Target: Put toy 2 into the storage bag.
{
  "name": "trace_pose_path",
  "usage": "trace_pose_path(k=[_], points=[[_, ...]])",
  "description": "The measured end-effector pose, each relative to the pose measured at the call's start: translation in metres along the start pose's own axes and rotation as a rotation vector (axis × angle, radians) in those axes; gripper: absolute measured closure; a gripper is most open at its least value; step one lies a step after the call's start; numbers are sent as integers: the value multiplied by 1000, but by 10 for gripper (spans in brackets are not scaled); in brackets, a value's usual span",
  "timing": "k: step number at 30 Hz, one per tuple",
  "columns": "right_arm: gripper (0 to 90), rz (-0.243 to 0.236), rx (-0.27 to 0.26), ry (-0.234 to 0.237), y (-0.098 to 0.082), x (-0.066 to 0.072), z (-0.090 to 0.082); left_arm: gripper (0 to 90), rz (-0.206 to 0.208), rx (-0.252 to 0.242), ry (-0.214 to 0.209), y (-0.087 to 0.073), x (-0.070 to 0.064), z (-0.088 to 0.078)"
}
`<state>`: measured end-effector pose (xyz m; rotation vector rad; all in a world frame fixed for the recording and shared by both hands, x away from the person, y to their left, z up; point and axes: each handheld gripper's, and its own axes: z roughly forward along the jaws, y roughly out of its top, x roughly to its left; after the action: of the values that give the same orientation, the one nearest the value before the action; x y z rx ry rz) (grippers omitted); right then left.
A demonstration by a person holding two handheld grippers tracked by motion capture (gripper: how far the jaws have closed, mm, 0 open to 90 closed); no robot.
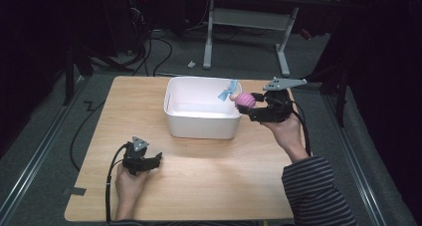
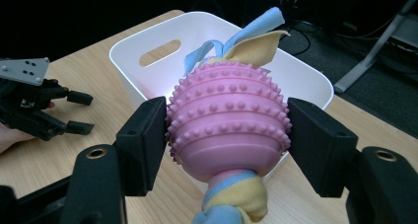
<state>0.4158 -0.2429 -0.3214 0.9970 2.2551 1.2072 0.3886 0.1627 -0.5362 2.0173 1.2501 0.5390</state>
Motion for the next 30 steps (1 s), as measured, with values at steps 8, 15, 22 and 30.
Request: trace_pose_path(k=[8,15,22,30], points=[[350,15,14,-8,5,-4,13,254,0,0,0,0,0,0],[351,20,44,-16,11,-8,29,254,0,0,1,0,0,0],[350,36,83,-15,12,-13,46,254,0,0,1,0,0,0],[349,51,130,-15,11,-18,62,254,0,0,0,0,0,0]])
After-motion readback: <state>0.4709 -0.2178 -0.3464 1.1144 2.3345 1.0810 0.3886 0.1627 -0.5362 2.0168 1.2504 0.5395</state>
